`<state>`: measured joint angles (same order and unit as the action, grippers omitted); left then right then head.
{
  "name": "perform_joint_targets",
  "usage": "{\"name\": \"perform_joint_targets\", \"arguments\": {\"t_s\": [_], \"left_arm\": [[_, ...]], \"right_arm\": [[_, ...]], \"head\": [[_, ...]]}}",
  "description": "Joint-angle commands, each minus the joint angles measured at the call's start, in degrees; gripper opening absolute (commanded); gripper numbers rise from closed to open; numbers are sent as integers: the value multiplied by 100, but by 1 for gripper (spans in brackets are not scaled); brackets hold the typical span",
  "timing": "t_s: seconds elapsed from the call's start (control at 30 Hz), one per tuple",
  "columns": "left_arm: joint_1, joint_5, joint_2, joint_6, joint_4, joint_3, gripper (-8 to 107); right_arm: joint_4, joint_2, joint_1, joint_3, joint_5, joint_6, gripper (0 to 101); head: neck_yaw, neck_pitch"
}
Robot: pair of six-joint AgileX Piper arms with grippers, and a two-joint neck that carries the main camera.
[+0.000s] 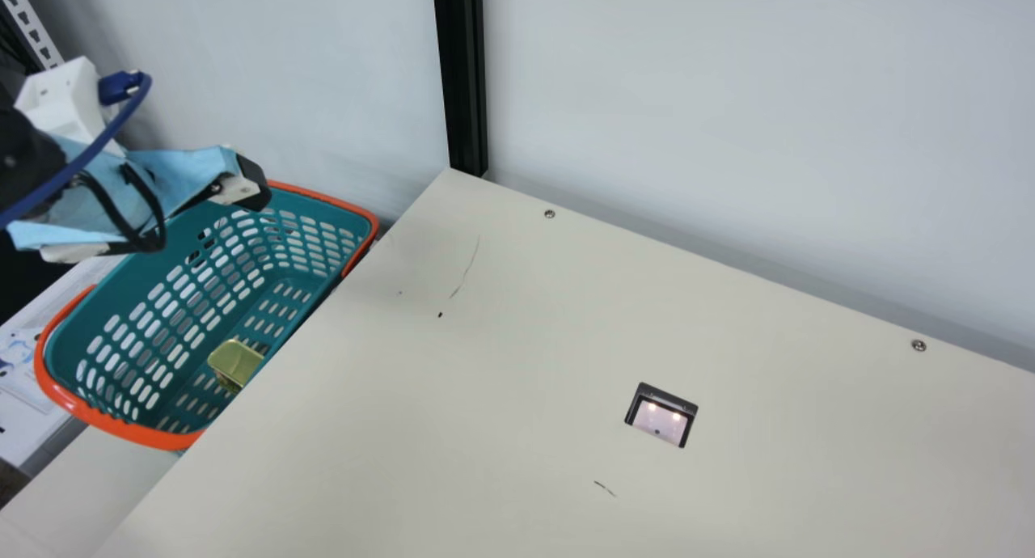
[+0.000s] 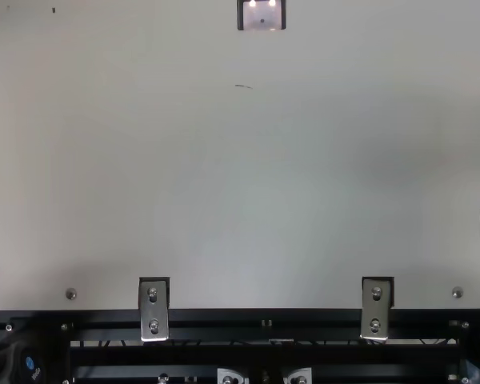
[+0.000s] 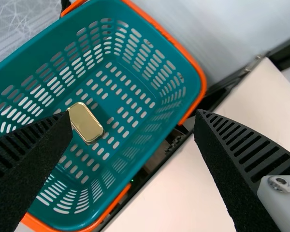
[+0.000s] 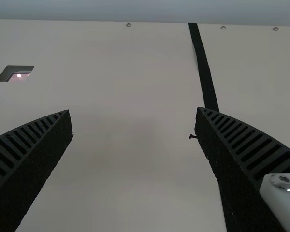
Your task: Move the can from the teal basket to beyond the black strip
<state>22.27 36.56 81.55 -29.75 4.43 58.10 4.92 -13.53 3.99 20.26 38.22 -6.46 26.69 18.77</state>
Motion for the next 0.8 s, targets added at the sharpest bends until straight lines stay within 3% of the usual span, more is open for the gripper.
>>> {"name": "perform_joint_targets", "arguments": {"t_s": [0.0,0.77], "left_arm": [[39,-16,292,-225,61,52,90],[577,-244,2227,-1396,471,339,90]], "right_arm": [[0,0,0,0,0,0,101],[0,0,0,0,0,0,101]], "head": [[86,200],[86,200]]}}
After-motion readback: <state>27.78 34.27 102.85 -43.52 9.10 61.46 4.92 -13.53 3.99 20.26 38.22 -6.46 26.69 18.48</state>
